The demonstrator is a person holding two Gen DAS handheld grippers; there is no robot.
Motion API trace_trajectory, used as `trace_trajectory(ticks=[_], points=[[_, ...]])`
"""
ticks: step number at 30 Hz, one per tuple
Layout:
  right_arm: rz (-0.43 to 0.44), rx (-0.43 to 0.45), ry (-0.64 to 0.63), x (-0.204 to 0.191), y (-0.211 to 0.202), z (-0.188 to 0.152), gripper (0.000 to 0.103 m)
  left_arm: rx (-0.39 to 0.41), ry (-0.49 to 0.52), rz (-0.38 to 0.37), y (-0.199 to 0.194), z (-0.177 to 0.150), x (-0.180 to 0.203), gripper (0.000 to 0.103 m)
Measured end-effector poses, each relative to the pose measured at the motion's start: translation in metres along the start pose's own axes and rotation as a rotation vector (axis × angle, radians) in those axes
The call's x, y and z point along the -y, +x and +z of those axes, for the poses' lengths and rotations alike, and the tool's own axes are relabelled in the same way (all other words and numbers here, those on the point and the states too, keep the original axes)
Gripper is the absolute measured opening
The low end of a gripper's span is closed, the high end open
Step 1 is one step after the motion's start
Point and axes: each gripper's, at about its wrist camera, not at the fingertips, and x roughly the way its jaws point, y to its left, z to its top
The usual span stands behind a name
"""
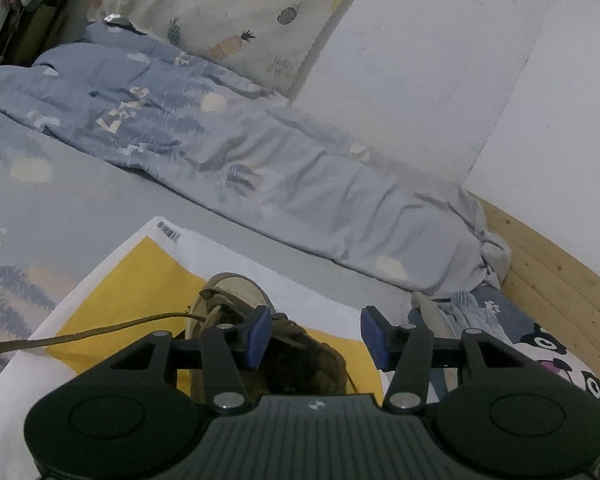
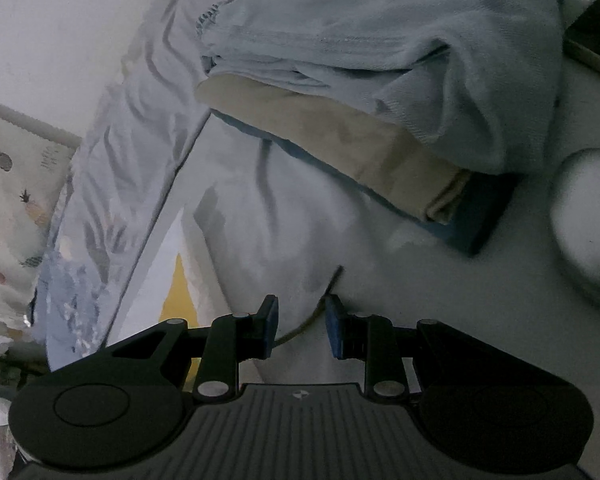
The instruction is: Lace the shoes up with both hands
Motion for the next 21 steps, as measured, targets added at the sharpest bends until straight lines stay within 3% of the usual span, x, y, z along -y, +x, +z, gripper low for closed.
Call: trace_trajectory(ticks=[8, 12, 21], points=[[-0.080, 0.048, -0.181, -0.025, 0.014, -0.008, 0.024, -0.014, -0.010, -0.001, 0.002, -0.002, -0.005, 0.048], [-0.156, 0.081, -0.322, -0.038, 0.019, -0.016, 0.006, -0.012, -0.011, -0.008, 0.001, -0.001, -0.007, 0.048], [-0.215, 0.164, -0.607, -0.060, 0.018, -0.038, 0.002, 0.005, -0.035, -0.031, 0.001, 0.005, -0.015, 0.048]])
